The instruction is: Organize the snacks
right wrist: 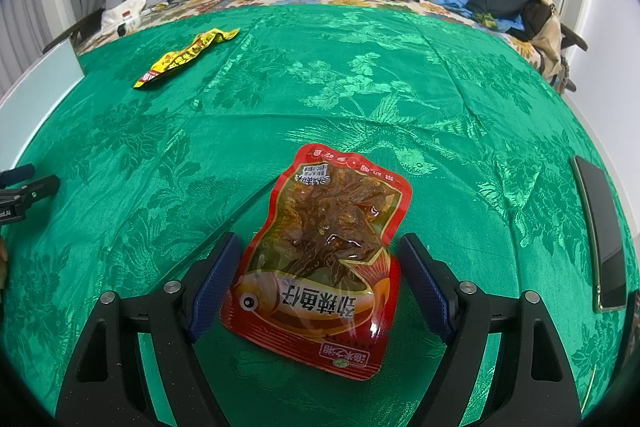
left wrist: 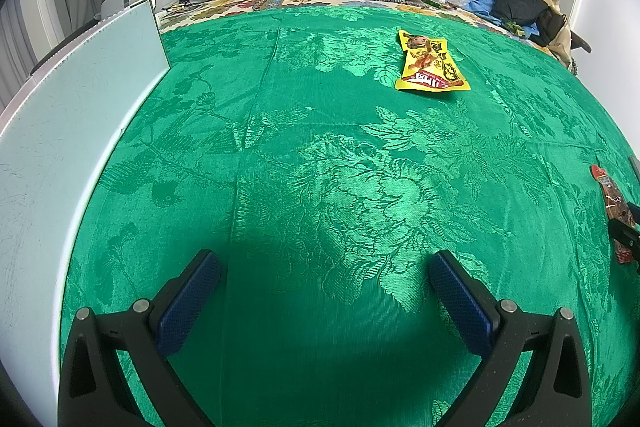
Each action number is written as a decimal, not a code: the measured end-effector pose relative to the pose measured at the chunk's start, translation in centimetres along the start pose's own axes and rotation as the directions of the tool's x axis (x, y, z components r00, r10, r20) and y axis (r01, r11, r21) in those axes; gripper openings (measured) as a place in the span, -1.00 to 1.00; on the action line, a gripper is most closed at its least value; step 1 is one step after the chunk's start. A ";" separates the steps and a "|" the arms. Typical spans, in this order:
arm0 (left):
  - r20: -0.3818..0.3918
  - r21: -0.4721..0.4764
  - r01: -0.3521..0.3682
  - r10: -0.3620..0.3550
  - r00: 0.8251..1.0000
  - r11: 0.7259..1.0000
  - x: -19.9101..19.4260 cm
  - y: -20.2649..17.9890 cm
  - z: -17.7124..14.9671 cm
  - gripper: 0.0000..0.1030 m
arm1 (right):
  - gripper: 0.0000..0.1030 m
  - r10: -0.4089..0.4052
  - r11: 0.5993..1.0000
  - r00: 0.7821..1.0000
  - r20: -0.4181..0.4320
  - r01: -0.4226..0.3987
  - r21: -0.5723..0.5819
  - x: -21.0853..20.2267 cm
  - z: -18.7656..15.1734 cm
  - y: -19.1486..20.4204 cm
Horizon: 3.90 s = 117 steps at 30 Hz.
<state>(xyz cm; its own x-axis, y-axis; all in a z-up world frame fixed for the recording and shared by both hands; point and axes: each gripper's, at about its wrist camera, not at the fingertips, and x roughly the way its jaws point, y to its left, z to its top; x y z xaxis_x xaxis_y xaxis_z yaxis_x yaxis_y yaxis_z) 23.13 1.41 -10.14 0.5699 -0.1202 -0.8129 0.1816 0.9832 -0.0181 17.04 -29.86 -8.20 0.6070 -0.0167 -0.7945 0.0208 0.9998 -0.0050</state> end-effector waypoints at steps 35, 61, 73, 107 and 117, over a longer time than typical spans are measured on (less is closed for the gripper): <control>-0.090 0.021 0.026 -0.024 0.996 0.999 1.5 -0.8 3.3 0.98 | 0.62 0.000 1.000 1.000 -0.002 0.000 0.000 0.0 0.1 0.0; -0.158 0.072 0.131 -0.119 0.980 0.989 2.1 -5.9 6.7 0.13 | 0.62 0.001 1.000 1.000 -0.003 -0.001 0.000 0.2 0.1 0.0; -0.110 0.114 0.072 -0.060 0.992 0.991 -2.0 -3.5 -1.5 0.93 | 0.62 0.002 1.000 1.000 -0.004 -0.002 0.000 0.2 0.1 0.0; -0.004 0.104 0.068 -0.068 0.998 0.992 -1.9 -3.2 -2.2 1.00 | 0.63 0.006 1.000 1.000 -0.007 -0.006 0.003 0.2 0.1 0.0; -0.004 0.104 0.068 -0.068 0.998 0.992 -1.8 -3.2 -2.2 1.00 | 0.63 0.006 1.000 1.000 -0.009 -0.006 0.003 0.2 0.1 0.0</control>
<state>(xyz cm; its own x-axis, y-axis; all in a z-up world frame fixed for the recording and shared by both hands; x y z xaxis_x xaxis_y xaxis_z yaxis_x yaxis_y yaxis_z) 19.77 -1.22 -9.86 0.5533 -0.1864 -0.8119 0.3020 0.9532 -0.0130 17.26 -29.87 -8.31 0.6004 -0.0105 -0.7997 0.0194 0.9998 0.0014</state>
